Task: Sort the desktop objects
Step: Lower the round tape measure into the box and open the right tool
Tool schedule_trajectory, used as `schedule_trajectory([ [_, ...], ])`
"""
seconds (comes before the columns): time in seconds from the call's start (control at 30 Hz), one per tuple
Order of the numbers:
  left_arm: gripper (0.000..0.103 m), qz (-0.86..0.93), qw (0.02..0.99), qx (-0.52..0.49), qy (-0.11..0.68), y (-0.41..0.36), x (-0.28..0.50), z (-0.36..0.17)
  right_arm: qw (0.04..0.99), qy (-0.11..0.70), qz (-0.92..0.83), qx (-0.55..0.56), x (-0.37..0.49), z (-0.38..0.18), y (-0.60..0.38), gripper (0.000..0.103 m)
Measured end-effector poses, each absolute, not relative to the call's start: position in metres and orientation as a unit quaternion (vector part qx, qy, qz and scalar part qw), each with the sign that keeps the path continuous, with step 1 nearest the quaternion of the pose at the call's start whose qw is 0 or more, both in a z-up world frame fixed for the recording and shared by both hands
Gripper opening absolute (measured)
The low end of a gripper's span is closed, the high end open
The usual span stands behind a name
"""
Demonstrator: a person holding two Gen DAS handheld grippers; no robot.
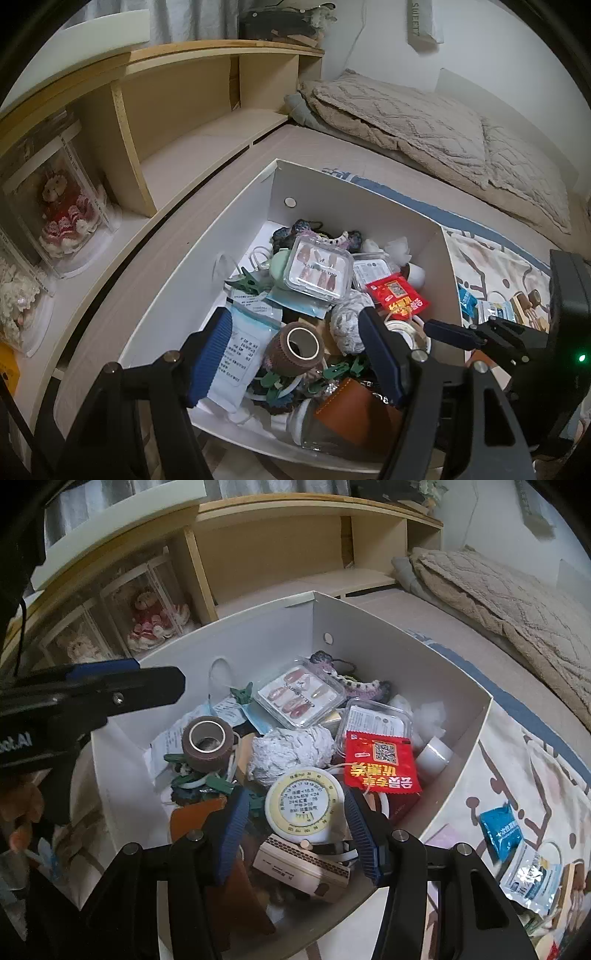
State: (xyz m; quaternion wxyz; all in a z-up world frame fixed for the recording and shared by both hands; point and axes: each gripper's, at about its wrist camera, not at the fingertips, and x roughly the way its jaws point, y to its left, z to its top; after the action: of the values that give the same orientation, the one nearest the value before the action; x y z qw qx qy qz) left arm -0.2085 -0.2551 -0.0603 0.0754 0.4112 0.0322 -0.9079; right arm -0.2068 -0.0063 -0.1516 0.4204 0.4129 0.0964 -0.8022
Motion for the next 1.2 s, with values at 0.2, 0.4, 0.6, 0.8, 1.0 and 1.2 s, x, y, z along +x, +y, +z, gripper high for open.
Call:
schedule_trajectory([
  [0.2, 0.071, -0.908, 0.074, 0.411, 0.029, -0.256, -0.208, -0.060, 0.421, 0.086, -0.804, 0.411, -0.208, -0.150, -0.004, 0.054],
  [0.4, 0.071, -0.909, 0.074, 0.409, 0.027, -0.253, -0.205, -0.058, 0.420, 0.079, -0.807, 0.407, -0.208, -0.147, -0.001, 0.054],
  [0.6, 0.072, -0.911, 0.075, 0.405, 0.022, -0.249, -0.200, -0.054, 0.406, 0.065, -0.822, 0.393, -0.207, -0.140, 0.008, 0.054],
  [0.8, 0.083, -0.915, 0.071, 0.397, 0.030, -0.247, -0.192, -0.048, 0.369, 0.044, -0.847, 0.380, -0.210, -0.130, 0.029, 0.078],
  [1.0, 0.091, -0.919, 0.066, 0.388, 0.028, -0.243, -0.184, -0.046, 0.319, 0.043, -0.870, 0.373, -0.213, -0.124, 0.048, 0.092],
  [1.2, 0.099, -0.923, 0.074, 0.378, 0.012, -0.235, -0.175, -0.042, 0.285, 0.019, -0.884, 0.370, -0.217, -0.121, 0.069, 0.103],
])
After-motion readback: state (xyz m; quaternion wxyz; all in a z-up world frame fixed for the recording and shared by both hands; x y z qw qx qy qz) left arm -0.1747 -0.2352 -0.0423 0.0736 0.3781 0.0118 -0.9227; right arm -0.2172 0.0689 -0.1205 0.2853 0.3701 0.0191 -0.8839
